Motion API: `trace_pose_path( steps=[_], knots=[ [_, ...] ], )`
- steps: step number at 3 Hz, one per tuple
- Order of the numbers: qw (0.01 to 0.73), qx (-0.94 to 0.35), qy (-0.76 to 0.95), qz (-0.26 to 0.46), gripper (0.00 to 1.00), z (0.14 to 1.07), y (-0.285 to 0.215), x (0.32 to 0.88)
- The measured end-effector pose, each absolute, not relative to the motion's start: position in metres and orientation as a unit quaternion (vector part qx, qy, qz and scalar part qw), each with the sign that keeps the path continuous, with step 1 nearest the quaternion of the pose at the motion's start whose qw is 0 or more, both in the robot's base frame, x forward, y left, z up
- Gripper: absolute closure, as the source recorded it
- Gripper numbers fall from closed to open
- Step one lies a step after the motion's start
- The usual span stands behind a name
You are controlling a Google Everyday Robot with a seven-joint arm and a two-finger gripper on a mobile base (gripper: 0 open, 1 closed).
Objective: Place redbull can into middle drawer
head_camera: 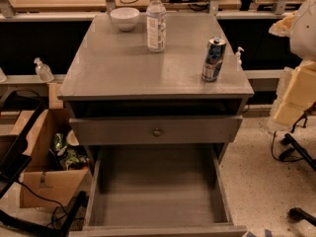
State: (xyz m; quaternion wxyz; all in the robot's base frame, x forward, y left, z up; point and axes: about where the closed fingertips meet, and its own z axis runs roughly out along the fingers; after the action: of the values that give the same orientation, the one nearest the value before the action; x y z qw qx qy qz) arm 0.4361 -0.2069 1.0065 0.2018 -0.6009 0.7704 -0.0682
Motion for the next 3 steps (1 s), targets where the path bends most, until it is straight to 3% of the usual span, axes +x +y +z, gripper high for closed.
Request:
trace_pose_path(
  steps=[1, 3],
  knots=[
    [0.202, -0.601, 0.770, -0.068, 0.00, 1.007, -0.207, 0.436],
    [0.297, -0.569, 0.766, -0.032, 0.00, 1.008, -0.217, 0.479]
  ],
)
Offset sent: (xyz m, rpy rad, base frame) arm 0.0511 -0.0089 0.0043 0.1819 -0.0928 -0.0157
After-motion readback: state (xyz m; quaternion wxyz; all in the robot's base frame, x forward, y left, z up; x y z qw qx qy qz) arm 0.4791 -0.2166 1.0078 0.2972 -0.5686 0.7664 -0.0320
